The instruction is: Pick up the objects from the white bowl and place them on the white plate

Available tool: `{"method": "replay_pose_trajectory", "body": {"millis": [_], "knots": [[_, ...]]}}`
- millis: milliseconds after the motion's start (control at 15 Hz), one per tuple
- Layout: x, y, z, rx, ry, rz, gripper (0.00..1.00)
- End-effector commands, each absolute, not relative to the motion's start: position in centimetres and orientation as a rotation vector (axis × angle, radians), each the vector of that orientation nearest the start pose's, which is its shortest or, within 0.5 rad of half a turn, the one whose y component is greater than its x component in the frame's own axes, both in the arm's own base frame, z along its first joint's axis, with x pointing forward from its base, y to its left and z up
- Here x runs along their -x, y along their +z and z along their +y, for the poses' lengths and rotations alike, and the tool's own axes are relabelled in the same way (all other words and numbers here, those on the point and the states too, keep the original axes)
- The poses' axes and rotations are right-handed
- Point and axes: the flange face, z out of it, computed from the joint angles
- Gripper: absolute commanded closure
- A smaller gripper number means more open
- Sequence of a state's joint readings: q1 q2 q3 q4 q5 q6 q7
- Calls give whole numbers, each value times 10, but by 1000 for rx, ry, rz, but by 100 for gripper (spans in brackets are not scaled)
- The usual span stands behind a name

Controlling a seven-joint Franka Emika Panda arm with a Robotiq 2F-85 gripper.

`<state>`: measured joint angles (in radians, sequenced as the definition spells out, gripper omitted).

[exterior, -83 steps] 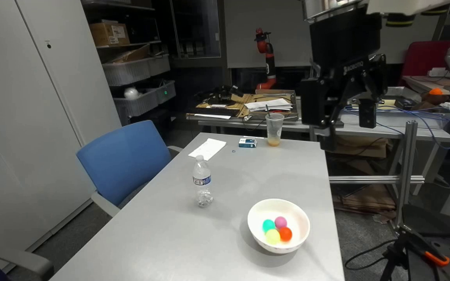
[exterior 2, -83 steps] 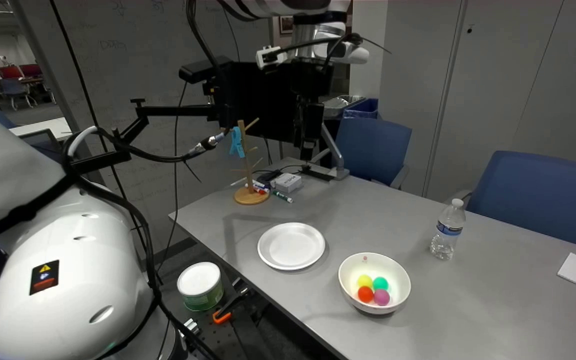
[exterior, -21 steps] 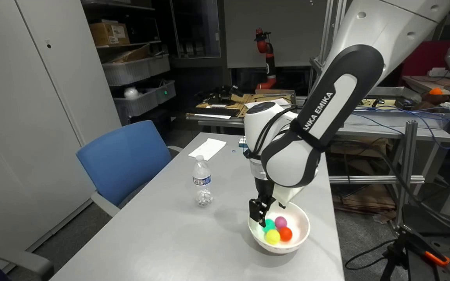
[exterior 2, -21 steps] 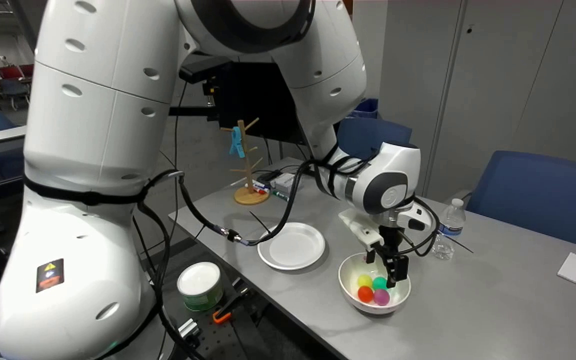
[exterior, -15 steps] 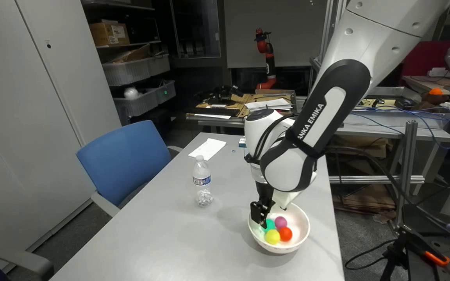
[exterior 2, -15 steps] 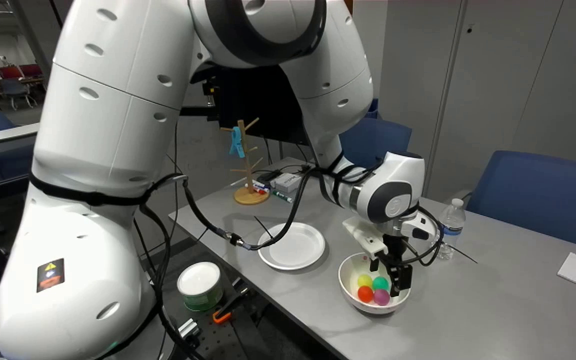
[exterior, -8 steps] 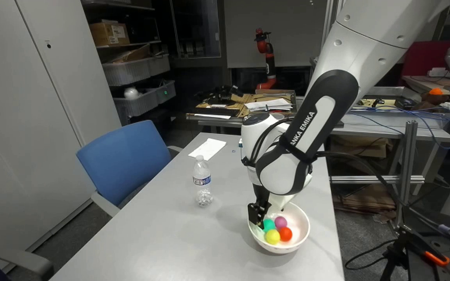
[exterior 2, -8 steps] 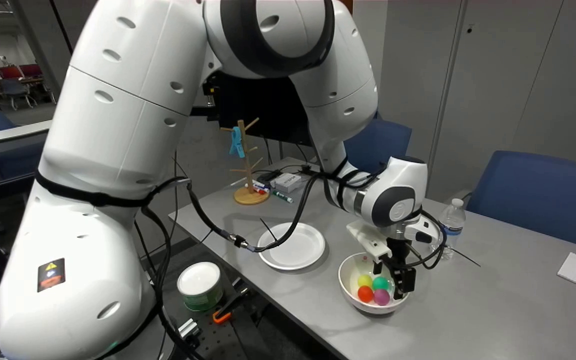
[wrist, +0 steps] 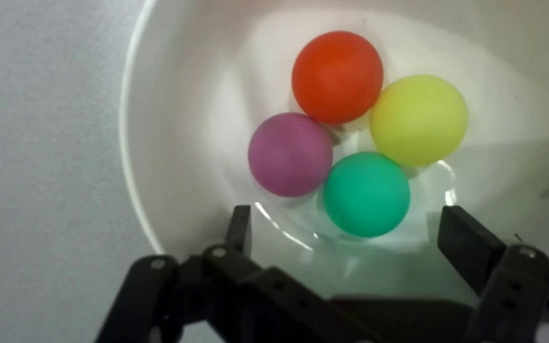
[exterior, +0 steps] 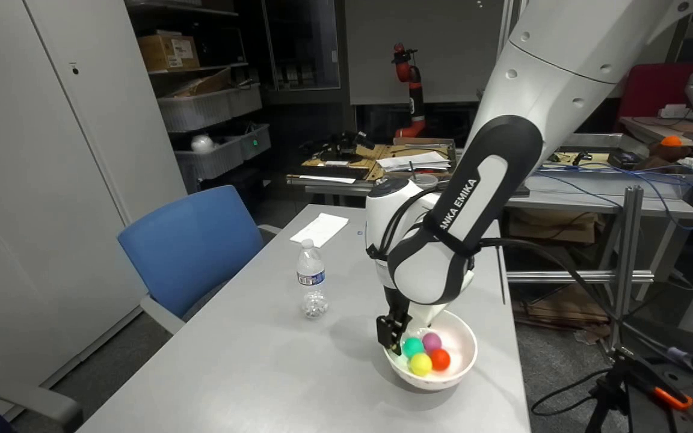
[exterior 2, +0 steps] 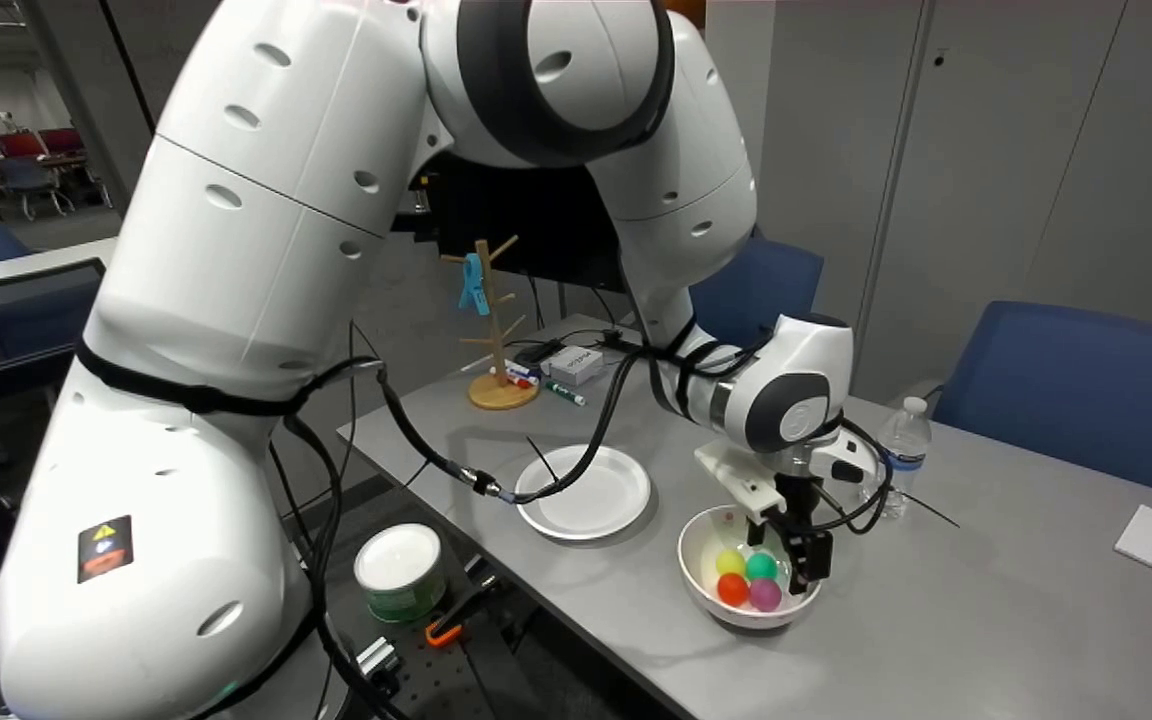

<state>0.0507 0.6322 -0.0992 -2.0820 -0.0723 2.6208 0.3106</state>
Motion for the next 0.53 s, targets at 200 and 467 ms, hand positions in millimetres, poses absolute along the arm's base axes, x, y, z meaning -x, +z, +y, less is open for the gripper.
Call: {"method": "replay_pose_trajectory", "body": {"millis": [200, 467], "knots": [[-572, 103, -16, 3205, 102, 389, 3], [-565, 104, -18, 3198, 115, 410, 2]]}}
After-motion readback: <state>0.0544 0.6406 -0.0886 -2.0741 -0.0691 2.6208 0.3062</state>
